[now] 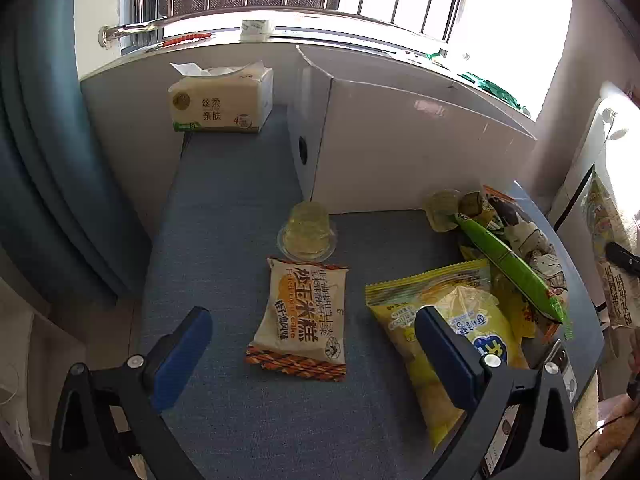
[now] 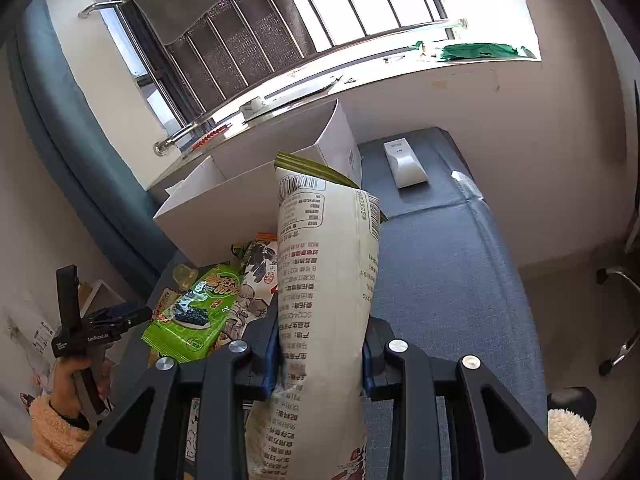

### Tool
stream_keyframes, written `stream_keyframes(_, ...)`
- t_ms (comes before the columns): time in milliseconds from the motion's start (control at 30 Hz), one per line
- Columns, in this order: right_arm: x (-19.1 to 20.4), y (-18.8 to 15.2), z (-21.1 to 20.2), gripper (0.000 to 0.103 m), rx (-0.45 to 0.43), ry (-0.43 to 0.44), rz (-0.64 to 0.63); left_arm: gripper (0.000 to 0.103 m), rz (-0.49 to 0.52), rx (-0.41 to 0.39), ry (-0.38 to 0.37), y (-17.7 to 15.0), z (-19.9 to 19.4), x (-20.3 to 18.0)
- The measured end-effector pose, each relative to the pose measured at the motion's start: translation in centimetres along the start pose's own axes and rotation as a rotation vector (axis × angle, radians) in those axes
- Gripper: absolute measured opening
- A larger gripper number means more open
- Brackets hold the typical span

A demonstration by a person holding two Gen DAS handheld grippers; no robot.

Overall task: Organize snacks
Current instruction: 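Drop the peanut bag into the box with the right gripper while the left gripper places the small cake packet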

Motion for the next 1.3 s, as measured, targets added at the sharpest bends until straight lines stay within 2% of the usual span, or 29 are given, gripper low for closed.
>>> stream_keyframes(267, -0.1, -1.2, -1.5, 0.034, -0.007, 0.003, 0.009, 0.102, 0.036, 0.087, 0.05, 0.2, 3.9, 0.3)
stream_keyframes(333, 0.0, -1.3, -1.3, 0.034, 0.002, 0.009, 0.009, 0.097, 0.059, 0.086, 0.086, 0.2, 4.1, 0.0)
stream_keyframes(367, 0.0, -1.4, -1.3, 0.034, 0.003, 0.009, 0.007, 0.084, 0.086, 0.075, 0.087, 0.3, 4.0, -0.4)
stream_keyframes(400, 0.1, -1.5, -1.2, 0.034, 0.004, 0.01, 0.005, 0.057, 0.097, 0.064, 0.071, 0.5, 3.7, -0.7)
stream_keyframes(433, 0.3, -1.6, -1.2, 0.034, 0.008, 0.013, 0.003, 0.046, 0.105, 0.064, 0.08, 0.5, 3.5, -0.8)
stream_keyframes(500, 0.6, -1.8, -1.1, 0.034, 0.01, 0.019, 0.003, 0.045, 0.102, 0.058, 0.097, 0.4, 2.9, -0.8)
stream_keyframes(567, 0.9, -1.8, -1.0, 0.034, 0.014, 0.028, -0.006, 0.045, 0.07, 0.019, 0.042, 0.4, 1.9, -0.9)
stream_keyframes(633, 1.3, -1.8, -0.8, 0.034, 0.018, 0.031, -0.015, 0.044, 0.037, -0.021, 0.028, 0.8, 0.6, -0.8)
stream_keyframes(733, 2.3, -1.3, -0.4, 0.034, 0.018, 0.045, -0.034, 0.044, 0.003, -0.119, -0.031, 2.0, -2.4, -1.1)
stream_keyframes(900, 5.0, 1.8, 0.2, 0.034, -0.011, 0.1, -0.076, 0.044, -0.027, -0.315, -0.112, 6.6, -7.8, -2.7)
stream_keyframes(1000, 7.0, 4.7, 1.2, 0.034, -0.021, 0.109, -0.102, 0.044, -0.027, -0.403, -0.148, 10.3, -9.4, -3.3)
stream_keyframes(1133, 9.3, 9.2, 3.6, 0.034, -0.026, 0.117, -0.13, 0.044, 0.007, -0.445, -0.154, 15.7, -9.6, -4.6)
stream_keyframes(1233, 10.5, 13.2, 6.2, 0.035, -0.027, 0.133, -0.113, 0.044, 0.014, -0.428, -0.148, 19.6, -7.9, -5.2)
stream_keyframes(1300, 10.9, 15.8, 8.3, 0.035, -0.025, 0.105, -0.105, 0.044, -0.002, -0.39, -0.146, 21.8, -5.9, -5.6)
Point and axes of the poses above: each gripper's, at about its wrist camera, not at the fingertips, and z roughly the way its jaws point, x to its left, y to its top, the point moved 5 cm from there along z, roughly the way its jaws point, and after that the axes turned 7 degrees about z, right-handed, at the moved point
